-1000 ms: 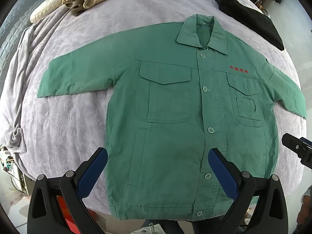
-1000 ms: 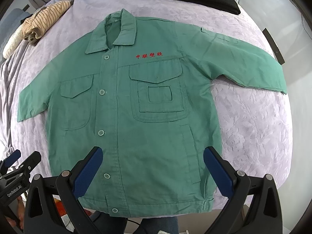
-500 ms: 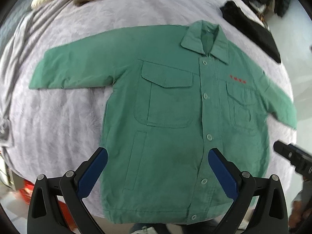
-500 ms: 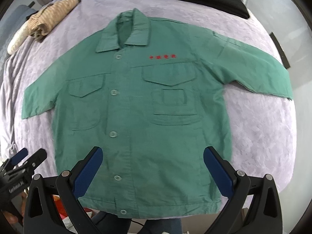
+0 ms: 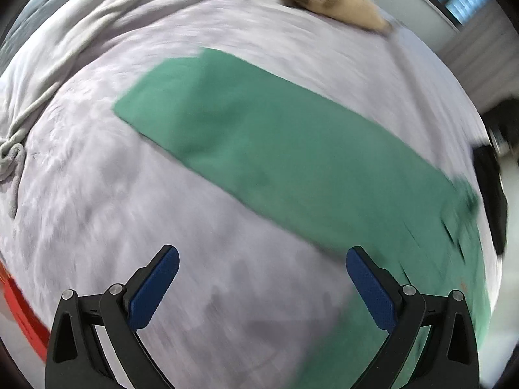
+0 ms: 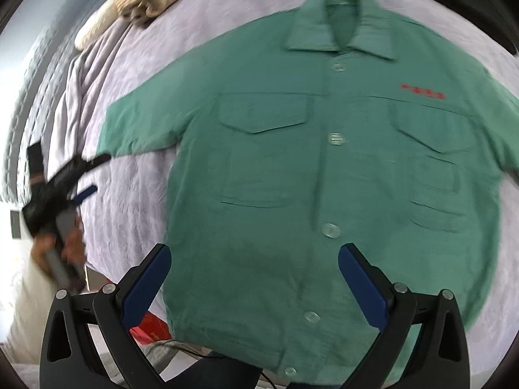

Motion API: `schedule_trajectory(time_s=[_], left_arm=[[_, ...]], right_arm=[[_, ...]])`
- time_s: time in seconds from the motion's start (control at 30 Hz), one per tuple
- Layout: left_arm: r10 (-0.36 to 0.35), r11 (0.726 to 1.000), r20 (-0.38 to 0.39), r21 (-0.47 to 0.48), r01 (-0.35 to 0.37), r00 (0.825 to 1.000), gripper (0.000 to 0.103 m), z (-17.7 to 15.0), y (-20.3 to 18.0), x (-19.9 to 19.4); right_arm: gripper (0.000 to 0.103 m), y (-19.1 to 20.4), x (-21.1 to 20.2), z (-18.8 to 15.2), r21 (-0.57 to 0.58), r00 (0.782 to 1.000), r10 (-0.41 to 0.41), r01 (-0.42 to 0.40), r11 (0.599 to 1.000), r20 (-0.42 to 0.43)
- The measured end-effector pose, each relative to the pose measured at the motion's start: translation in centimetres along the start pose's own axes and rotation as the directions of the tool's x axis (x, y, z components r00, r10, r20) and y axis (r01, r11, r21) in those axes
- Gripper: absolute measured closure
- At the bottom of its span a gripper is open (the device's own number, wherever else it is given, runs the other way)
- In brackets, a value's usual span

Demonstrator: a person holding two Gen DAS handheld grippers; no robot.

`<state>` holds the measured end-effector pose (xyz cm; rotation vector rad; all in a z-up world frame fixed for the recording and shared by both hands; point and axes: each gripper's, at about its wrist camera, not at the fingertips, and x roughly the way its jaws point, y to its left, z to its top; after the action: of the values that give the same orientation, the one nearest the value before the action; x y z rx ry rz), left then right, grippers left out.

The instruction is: Fold large clothes

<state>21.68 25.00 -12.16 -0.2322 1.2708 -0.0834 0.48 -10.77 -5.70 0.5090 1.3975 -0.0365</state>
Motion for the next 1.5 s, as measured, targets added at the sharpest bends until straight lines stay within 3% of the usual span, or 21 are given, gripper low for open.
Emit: schedule_trajectory(time_s=[0.07,0.17,0.33,0.4,0.47,0.5,0.6,0.67,0.8,0.9,0.97,1.03,1.07,1.13,1.2,1.3,1.33,1.37,1.4,1.43,1.5], left_arm=[[0.017,0.997,0.013,-0.082,-0.016,1.000,0.000,2.3,3.1,2.4],[-0.020,0.982,0.033,-0.187,0.026,0.999,0.000,4.9,6.7,5.6],[-0.034,0.965,0.096,-0.256,0.058,0.995,0.004,7.5,9.4,8.7],[-0.003,0.965,0.122,-0.260,0.035,0.993,0.026,7.9,9.8,8.9],[-0.024,0.974,0.149,-0.219,0.057,0.989,0.093,8.5,9.5,8.6],[-0.094,0.972,0.159,-0.197,0.125,0.983,0.097,8.8,9.5,8.3],[-0.108,0.983,0.214,-0.125,0.137,0.971,0.096,9.5,7.8,6.0],[-0.127,0.991,0.271,-0.007,0.134,0.954,0.096,9.7,4.8,3.3],[-0.254,0.953,0.332,0.244,0.177,0.908,0.097,8.7,-3.6,-2.2],[-0.391,0.868,0.314,0.438,0.234,0.865,0.097,6.5,-12.1,-5.8],[-0.471,0.790,0.262,0.550,0.271,0.842,0.097,3.9,-18.3,-7.2],[-0.517,0.714,0.191,0.633,0.298,0.835,0.097,0.7,-24.1,-7.0],[-0.520,0.690,0.164,0.659,0.299,0.838,0.097,-0.7,-26.3,-6.5],[-0.494,0.646,0.105,0.708,0.284,0.863,0.096,-3.8,-30.9,-4.1],[-0.429,0.602,0.073,0.766,0.225,0.900,0.096,-8.2,-34.9,-0.7],[-0.319,0.558,0.042,0.816,0.151,0.947,0.096,-12.8,-37.4,3.3],[-0.293,0.548,0.038,0.825,0.135,0.955,0.090,-13.9,-37.7,4.4],[-0.264,0.540,0.033,0.833,0.119,0.964,0.051,-15.1,-37.6,5.3],[-0.235,0.539,0.028,0.835,0.107,0.972,0.023,-15.9,-37.3,5.8],[-0.221,0.545,0.040,0.834,0.089,0.975,0.002,-16.2,-37.0,6.0],[-0.220,0.527,0.078,0.848,0.051,0.972,0.001,-17.3,-36.4,5.2]], right_arm=[[0.000,1.0,1.8,0.5,-0.029,1.000,-0.009,0.009,1.000,-0.023],[0.000,2.0,3.7,1.0,-0.054,0.999,0.016,-0.017,0.998,-0.031],[0.000,2.9,6.7,1.8,-0.098,0.999,0.019,-0.023,0.995,-0.041],[0.000,3.0,7.5,2.0,-0.100,0.999,0.023,-0.028,0.995,-0.046],[0.000,3.0,8.0,2.1,-0.102,0.999,0.038,-0.042,0.994,-0.038],[0.000,2.8,8.0,2.0,-0.102,0.999,0.043,-0.046,0.994,-0.031],[0.000,2.7,8.2,1.9,-0.101,0.999,0.047,-0.047,0.994,-0.001],[0.000,2.1,8.0,1.8,-0.086,0.998,0.051,-0.049,0.995,0.022],[0.000,-0.2,6.4,1.2,-0.036,0.995,0.066,-0.064,0.997,0.073],[0.000,-2.7,4.7,0.7,0.011,0.990,0.063,-0.065,0.998,0.129],[0.000,-4.7,3.1,0.4,0.053,0.984,0.057,-0.067,0.996,0.168],[0.000,-6.9,1.2,0.0,0.099,0.973,0.044,-0.067,0.993,0.225],[0.000,-8.0,0.4,-0.3,0.120,0.969,0.032,-0.063,0.991,0.245],[0.000,-10.7,-1.0,-1.0,0.174,0.961,0.003,-0.054,0.983,0.278],[0.000,-13.0,-1.6,-1.8,0.221,0.958,-0.024,-0.042,0.974,0.287],[0.000,-16.6,-1.8,-3.5,0.287,0.960,-0.058,-0.024,0.958,0.274],[0.000,-17.5,-1.8,-3.8,0.303,0.962,-0.066,-0.018,0.953,0.265],[0.000,-18.1,-1.7,-4.1,0.315,0.964,-0.071,-0.014,0.949,0.258],[0.000,-18.7,-1.7,-4.3,0.323,0.964,-0.076,-0.010,0.946,0.254],[0.000,-19.4,-1.8,-4.4,0.333,0.965,-0.086,-0.002,0.943,0.249],[0.000,-19.9,-1.8,-4.4,0.342,0.964,-0.100,0.011,0.940,0.245]])
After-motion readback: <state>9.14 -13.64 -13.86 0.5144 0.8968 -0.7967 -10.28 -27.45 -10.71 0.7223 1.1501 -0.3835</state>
